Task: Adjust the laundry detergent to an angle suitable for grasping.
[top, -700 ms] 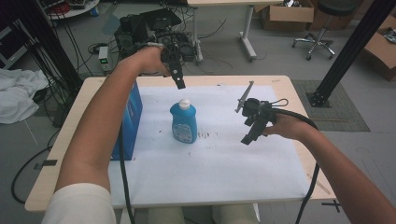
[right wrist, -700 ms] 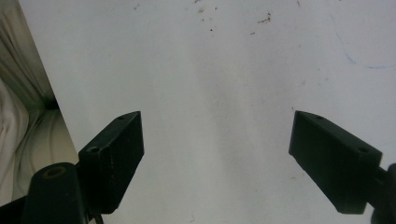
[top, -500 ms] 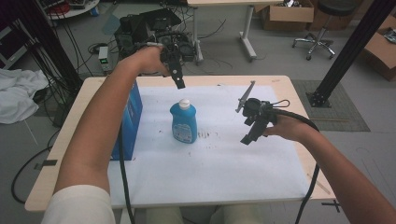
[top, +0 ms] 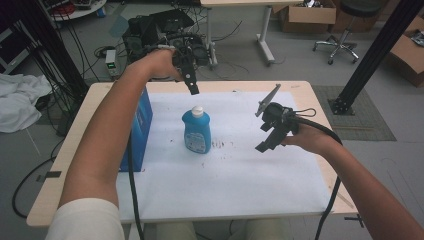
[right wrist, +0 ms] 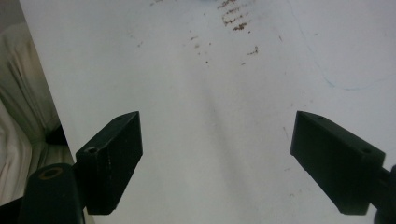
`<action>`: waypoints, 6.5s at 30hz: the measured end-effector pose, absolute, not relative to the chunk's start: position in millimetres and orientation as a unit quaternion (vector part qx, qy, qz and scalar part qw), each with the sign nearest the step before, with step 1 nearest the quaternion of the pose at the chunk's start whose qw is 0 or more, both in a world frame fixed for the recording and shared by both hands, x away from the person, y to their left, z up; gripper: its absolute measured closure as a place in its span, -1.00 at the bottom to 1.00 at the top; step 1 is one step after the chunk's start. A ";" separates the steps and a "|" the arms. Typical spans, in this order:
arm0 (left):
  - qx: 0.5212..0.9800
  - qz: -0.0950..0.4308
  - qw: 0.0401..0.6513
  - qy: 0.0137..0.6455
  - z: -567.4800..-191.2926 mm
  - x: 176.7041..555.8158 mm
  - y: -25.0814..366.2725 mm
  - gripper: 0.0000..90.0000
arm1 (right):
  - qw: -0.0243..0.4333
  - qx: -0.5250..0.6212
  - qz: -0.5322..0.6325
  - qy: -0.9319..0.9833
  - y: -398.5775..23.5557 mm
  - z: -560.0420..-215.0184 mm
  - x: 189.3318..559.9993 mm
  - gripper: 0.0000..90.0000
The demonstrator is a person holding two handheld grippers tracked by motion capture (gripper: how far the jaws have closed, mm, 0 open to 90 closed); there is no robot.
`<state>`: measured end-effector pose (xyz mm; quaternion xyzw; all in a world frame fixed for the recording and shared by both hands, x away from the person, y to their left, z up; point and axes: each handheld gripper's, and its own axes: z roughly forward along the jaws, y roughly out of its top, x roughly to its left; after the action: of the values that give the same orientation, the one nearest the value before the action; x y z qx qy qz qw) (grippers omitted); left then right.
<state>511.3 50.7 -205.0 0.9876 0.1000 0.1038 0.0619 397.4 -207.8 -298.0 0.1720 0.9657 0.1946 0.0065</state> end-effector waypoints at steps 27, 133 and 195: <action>0.986 0.115 0.068 0.104 -201.7 507.7 63.8 -0.50 | 0.050 0.204 0.337 0.918 -184.4 -310.8 396.9 -0.65; 0.986 0.117 0.060 0.105 -204.2 507.4 69.0 -0.49 | -0.013 0.018 0.400 0.916 -74.0 -320.6 378.5 -0.12; 0.985 0.119 0.060 0.111 -205.0 498.5 71.5 -0.49 | -0.045 -0.011 0.402 0.914 -117.0 -321.0 363.8 -0.60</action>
<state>498.5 71.5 -205.0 0.9849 0.1108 0.1191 0.0600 363.8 -117.0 -321.0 -0.0114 0.9143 0.4023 -0.0453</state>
